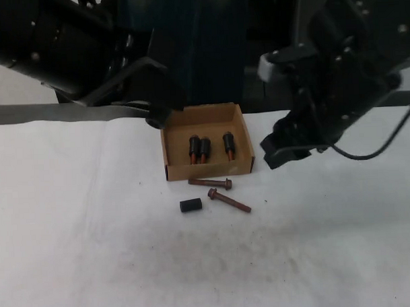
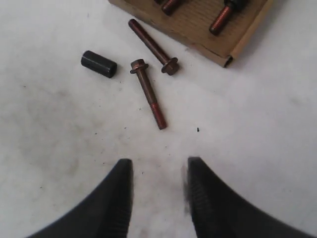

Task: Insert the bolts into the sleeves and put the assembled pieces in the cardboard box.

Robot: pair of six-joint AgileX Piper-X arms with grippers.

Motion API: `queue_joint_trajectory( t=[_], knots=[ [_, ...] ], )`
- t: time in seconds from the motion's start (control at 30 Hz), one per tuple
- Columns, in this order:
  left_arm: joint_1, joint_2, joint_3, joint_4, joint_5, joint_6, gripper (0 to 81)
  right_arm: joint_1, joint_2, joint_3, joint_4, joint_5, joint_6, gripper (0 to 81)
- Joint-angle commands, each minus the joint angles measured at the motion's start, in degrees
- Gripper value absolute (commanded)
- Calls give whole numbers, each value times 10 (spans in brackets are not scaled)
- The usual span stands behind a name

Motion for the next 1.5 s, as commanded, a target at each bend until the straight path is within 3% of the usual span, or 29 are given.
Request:
queue_joint_trajectory(
  t=[0.0, 0.53, 0.9, 1.47],
  knots=[
    [1, -27, -3, -23, 0, -15, 9, 7, 29, -19, 6, 10, -21, 358],
    [1, -128, -3, -112, 0, -63, 9, 64, 146, -79, -25, 70, -142, 358],
    [1, -129, -3, -106, 0, -63, 9, 90, 224, -197, 26, 142, -143, 358],
    [1, -129, -3, -104, -13, -46, 9, 89, 236, -187, 23, 100, -158, 357]
  ],
)
